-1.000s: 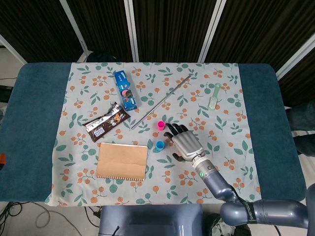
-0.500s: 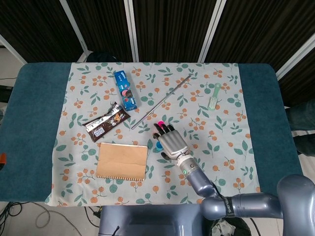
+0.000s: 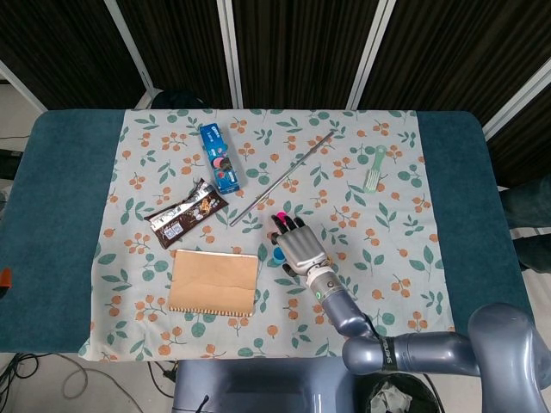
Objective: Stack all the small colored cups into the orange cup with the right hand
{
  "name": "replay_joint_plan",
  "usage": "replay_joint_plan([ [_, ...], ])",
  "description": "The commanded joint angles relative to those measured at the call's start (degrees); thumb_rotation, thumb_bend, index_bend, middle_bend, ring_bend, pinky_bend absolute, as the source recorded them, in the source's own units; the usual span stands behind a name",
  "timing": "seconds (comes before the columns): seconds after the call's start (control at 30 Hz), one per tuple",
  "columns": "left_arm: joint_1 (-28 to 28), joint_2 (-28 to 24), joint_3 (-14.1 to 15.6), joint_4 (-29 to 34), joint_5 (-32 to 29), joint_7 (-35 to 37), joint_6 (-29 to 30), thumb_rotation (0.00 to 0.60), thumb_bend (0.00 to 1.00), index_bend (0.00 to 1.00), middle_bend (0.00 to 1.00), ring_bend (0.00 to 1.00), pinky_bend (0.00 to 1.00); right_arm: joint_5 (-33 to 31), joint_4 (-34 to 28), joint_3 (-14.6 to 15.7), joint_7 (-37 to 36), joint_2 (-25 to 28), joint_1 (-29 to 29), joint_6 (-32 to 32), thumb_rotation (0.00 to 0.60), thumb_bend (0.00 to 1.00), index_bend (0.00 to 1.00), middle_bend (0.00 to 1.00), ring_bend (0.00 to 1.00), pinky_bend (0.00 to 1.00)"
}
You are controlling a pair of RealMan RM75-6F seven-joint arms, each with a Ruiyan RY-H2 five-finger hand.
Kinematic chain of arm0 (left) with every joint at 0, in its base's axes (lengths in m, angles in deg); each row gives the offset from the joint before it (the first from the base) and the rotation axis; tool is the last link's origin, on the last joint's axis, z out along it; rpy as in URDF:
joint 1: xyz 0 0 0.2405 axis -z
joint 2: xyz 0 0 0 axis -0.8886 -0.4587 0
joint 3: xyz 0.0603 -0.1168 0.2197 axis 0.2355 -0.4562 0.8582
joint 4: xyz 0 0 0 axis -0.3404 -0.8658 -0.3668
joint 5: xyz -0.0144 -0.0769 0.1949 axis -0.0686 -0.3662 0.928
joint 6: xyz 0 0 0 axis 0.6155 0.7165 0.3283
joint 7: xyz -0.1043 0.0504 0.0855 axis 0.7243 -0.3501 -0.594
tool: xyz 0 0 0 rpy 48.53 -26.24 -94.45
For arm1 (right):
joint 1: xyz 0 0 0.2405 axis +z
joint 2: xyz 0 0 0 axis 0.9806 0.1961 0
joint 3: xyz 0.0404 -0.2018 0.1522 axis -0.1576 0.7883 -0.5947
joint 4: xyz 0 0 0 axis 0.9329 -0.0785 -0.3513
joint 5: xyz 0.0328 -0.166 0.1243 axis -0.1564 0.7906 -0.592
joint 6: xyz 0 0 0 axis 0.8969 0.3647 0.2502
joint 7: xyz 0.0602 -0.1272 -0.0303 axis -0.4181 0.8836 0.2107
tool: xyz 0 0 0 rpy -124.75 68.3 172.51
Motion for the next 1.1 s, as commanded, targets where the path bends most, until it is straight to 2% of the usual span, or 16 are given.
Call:
replay_joint_plan([
  [0.03,0.01,0.03,-0.02,-0.05,-0.11,-0.02,-0.04,0.600,0.36,0.13,0.03,0.00,0.03,0.35,0.46,0.10,-0.29,-0.32,0.03,-0.05,0.600,0.39,0.36,0.00,0.06,0.16],
  [0.67,0.10,0.11,-0.04,-0.25,-0.16,-0.28,-0.05,0.600,0.36,0.13,0.03,0.00,0.03,0.53,3.94,-0.01,-1.88,-2.41,0.26,-0.86,0.600,0.39,0.41,0.00,0.06,0.17],
  [1.1,0.12,0.13,-0.04,-0.31,-0.17,-0.32,-0.06,0.600,0.36,0.13,0.03,0.00,0.03,1.15,5.43,-0.19,-3.00,-3.31,0.12,-1.17,0.600,0.39,0.48,0.00,0.07,0.19],
])
